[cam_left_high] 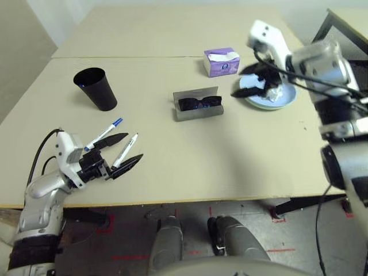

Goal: Organize and tidy the items on the table.

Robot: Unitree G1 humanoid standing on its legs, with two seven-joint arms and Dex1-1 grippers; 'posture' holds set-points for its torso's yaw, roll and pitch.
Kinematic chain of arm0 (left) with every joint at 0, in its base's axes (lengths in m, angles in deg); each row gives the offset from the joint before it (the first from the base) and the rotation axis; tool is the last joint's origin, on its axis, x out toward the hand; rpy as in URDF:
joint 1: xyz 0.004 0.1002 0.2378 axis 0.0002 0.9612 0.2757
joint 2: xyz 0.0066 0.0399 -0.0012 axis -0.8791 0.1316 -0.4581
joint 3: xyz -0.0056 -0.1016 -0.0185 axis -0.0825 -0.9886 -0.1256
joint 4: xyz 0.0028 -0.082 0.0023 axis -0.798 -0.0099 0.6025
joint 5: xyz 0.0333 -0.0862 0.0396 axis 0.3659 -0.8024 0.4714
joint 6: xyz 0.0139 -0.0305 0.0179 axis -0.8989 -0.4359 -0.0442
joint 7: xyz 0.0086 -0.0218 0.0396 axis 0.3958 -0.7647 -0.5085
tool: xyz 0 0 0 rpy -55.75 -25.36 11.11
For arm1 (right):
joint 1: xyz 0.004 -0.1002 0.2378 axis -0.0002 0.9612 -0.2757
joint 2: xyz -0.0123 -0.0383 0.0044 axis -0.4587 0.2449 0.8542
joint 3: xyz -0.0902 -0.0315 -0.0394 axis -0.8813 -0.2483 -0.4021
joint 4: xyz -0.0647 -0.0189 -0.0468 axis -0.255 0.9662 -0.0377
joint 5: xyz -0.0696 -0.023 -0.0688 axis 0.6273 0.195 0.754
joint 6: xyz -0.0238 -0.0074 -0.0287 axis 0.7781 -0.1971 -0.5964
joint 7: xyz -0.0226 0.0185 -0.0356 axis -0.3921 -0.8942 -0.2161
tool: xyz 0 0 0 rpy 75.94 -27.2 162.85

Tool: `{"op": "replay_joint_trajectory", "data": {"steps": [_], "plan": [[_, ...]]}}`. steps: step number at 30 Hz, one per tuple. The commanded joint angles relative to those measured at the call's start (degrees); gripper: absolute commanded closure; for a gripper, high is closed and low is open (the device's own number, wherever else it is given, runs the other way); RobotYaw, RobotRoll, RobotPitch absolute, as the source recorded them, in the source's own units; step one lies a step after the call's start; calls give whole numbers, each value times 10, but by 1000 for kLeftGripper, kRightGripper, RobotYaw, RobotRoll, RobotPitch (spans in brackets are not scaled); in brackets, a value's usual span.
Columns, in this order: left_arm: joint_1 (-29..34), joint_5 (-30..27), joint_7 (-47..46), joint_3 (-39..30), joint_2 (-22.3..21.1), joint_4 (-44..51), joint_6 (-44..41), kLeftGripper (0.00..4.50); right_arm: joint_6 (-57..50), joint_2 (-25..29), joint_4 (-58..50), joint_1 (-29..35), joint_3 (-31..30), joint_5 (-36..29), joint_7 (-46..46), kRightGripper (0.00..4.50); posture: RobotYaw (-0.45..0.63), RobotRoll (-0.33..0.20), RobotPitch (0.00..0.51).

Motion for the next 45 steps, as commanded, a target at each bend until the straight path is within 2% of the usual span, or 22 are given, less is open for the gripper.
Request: {"op": "replay_joint_trajectory", "data": {"steps": [1, 5, 8, 12, 15, 22, 26, 30, 34, 39, 45], "plan": [[-23, 25, -32, 12, 7, -10, -3, 0, -2, -4, -65, 57, 42, -42, 47, 60, -51, 0, 146], [-42, 30, -52, 18, 13, -12, -11, 0, 3, -44, -101, 126, 80, -80, 122, 60, -60, 0, 149], [-48, 33, -59, 19, 13, -12, -16, 0, -17, -59, -124, 144, 81, -96, 154, 60, -62, 0, 151], [-69, 34, -81, 14, 12, -19, -26, 0, -42, -68, -126, 148, 80, -105, 201, 60, -53, 0, 153], [-85, 35, -105, 9, 14, -25, -36, 0, -65, -94, -131, 141, 75, -126, 226, 60, -55, 0, 154], [-89, 41, -127, 16, 20, -21, -41, 0, -63, -136, -95, 122, 19, -135, 246, 60, -42, 0, 157], [-81, 39, -129, 14, 23, -10, -43, 0, -56, -156, -50, 99, -7, -136, 246, 60, -40, 0, 158], [-62, 13, -107, 12, 21, 18, -59, 0, -34, -174, 19, 68, -28, -131, 242, 60, -35, 0, 162], [-32, -20, -41, 5, -9, 31, -85, 0, 8, -190, 98, 24, -48, -120, 234, 60, -27, 0, 166], [-16, -26, 15, -15, -51, 2, -76, 0, 67, -212, 203, -36, -53, -106, 231, 60, -18, 0, 169], [-8, -24, 28, -28, -57, 5, -67, 0, 107, -223, 284, -72, -46, -99, 224, 60, -10, 0, 169]]}}
